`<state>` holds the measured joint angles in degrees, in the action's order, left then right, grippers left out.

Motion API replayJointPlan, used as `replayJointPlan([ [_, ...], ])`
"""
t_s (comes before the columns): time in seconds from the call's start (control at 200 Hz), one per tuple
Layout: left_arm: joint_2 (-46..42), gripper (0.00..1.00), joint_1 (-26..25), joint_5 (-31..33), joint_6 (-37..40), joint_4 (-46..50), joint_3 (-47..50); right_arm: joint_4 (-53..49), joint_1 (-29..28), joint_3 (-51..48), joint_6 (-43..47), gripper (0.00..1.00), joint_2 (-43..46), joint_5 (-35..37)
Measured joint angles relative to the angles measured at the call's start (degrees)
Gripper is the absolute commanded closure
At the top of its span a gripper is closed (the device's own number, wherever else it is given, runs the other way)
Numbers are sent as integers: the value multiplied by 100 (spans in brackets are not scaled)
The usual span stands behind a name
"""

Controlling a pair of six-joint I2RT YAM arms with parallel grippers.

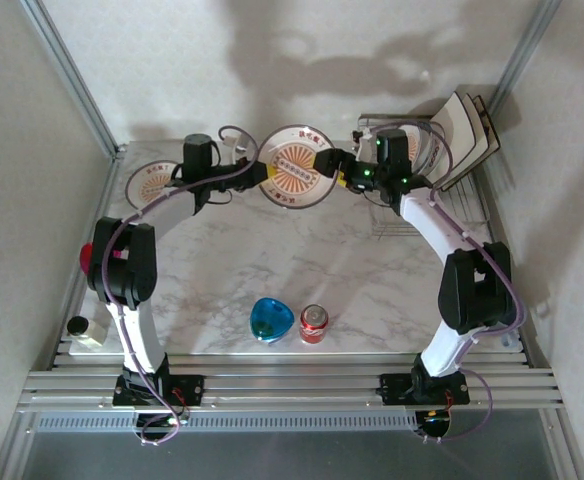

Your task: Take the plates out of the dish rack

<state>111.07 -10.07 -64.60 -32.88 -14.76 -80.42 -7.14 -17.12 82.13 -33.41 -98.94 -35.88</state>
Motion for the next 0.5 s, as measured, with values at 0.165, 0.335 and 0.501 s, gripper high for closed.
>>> replayJointPlan([
  [0.165, -72, 100, 380, 271, -317, -435, 310, -1342, 55, 866, 719, 1, -52, 822],
  [0.335, -466, 100, 866, 1045, -826, -848, 1014, -2861, 131, 2221, 1635, 1, -326, 2420],
  [0.501, -1158, 100, 1305, 2100, -1344, -1333, 1821, -3825, 205, 3064, 2385, 1, -560, 4096],
])
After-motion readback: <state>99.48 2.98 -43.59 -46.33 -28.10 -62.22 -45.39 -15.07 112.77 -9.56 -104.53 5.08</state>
